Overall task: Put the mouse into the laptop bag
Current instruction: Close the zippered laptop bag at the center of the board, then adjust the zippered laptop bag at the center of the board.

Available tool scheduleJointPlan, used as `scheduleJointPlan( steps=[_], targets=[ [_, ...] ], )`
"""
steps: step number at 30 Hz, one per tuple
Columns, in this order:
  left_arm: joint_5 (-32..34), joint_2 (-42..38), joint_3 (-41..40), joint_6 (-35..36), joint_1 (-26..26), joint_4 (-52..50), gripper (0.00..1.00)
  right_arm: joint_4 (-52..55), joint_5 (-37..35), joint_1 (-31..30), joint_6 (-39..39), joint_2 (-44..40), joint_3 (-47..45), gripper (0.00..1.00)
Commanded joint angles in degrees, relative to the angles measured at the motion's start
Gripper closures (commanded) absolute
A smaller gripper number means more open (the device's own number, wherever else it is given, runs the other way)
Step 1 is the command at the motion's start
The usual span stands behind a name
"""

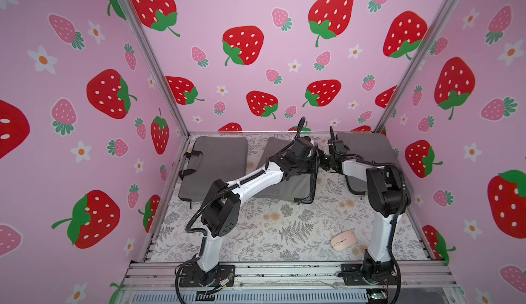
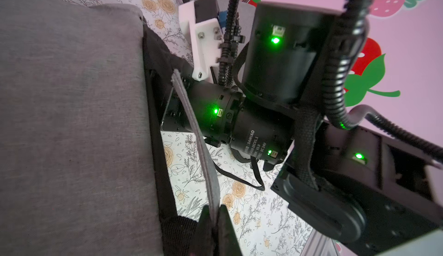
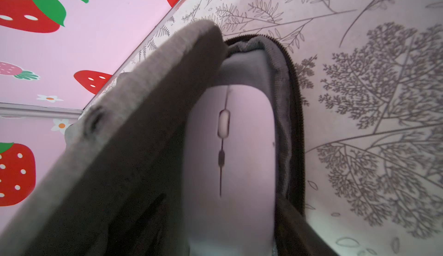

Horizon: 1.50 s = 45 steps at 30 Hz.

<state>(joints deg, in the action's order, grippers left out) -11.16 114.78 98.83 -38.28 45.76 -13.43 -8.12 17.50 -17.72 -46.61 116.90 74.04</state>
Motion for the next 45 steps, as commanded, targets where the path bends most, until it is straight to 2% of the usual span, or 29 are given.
scheduleJointPlan(
  steps=[1, 5, 6, 8, 9, 12, 16, 21, 22, 23, 24, 26, 30, 32, 36, 39, 42, 45],
  targets=[
    [-3.29, -2.36, -0.72, -1.47, -0.57, 4.41, 1.0, -1.34, 0.87, 0.05, 0.36, 0.85, 1.35, 0.26],
    [-4.99, -1.71, -1.1, -2.69, -1.52, 5.33, 1.0, -4.57, 1.92, -0.13, 0.34, 0.53, -0.78, 0.27],
    [-5.26, -1.58, -1.23, -2.93, -1.66, 5.49, 1.0, -5.68, 2.1, -0.12, 0.11, 0.35, -1.6, 0.31],
    [-5.37, -1.58, -1.71, -3.28, -1.94, 6.03, 1.0, -7.58, 2.15, -0.13, -0.15, -0.14, -3.02, 0.54],
    [-5.45, -1.58, -1.97, -3.42, -1.97, 6.26, 1.0, -8.71, 2.55, -0.13, -0.01, -0.21, -3.35, 0.55],
    [-5.87, -1.58, -2.4, -3.62, -2.14, 6.58, 1.0, -9.34, 4.04, -0.39, 0.8, 0.24, -3.25, 0.55],
    [-6.49, -1.84, -2.99, -3.99, -2.4, 7.05, 1.0, -7.13, 2.15, -0.01, 1.18, -0.28, -4.37, 0.53],
    [-7.43, -3.49, -5.56, -3.04, -2.52, 8.66, 0.99, -7.16, -0.42, 1.01, 1.88, -8.62, -12.24, 0.49],
    [-7.06, -4.32, -6.63, -2.94, -2.42, 8.98, 0.84, -7.13, -1.57, 1.17, 1.96, -11.16, -14.46, 0.49],
    [-6.17, -5.5, -8.32, -3.05, -2.43, 9.37, 0.64, -7.05, -2.88, 1.19, 2.1, -14.32, -17.42, 0.49],
    [-5.41, -7.04, -10.34, -2.94, -2.34, 10.49, 0.46, -7.07, -3.92, 1.24, 2.34, -17.6, -20.36, 0.42],
    [-3.25, -10.27, -14.61, -3.46, -2.38, 11.85, 0.28, -6.79, -5.69, 1.19, 2.47, -23.86, -25.46, 0.37],
    [-0.69, -18.37, -26.17, -5.14, -2.34, 16.98, 0.25, -5.82, -8.24, 0.65, -0.06, -35.32, -34.94, 0.28],
    [0.7, -23.4, -33.11, -7.18, -2.21, 19.2, 0.26, -5.39, -9.47, -0.71, -0.54, -40.31, -38.66, 0.27],
    [9.4, -34.96, -49.63, -13.82, -0.95, 23.18, 0.27, -1.74, -13.33, -6.14, 0.66, -48.34, -42.58, 0.27],
    [14.55, -41.15, -58.86, -22.19, -0.31, 23.1, 0.27, -0.83, -16.12, -11.29, 0.6, -50.18, -44.1, 0.27],
    [15.02, -43.78, -66.0, -26.76, -0.03, 26.25, 0.28, -1.01, -19.5, -17.64, 0.39, -47.54, -43.81, 0.27],
    [14.77, -44.2, -69.18, -29.11, -0.03, 25.7, 0.28, -1.86, -21.64, -22.21, -0.02, -42.73, -42.53, 0.28]
  ],
)
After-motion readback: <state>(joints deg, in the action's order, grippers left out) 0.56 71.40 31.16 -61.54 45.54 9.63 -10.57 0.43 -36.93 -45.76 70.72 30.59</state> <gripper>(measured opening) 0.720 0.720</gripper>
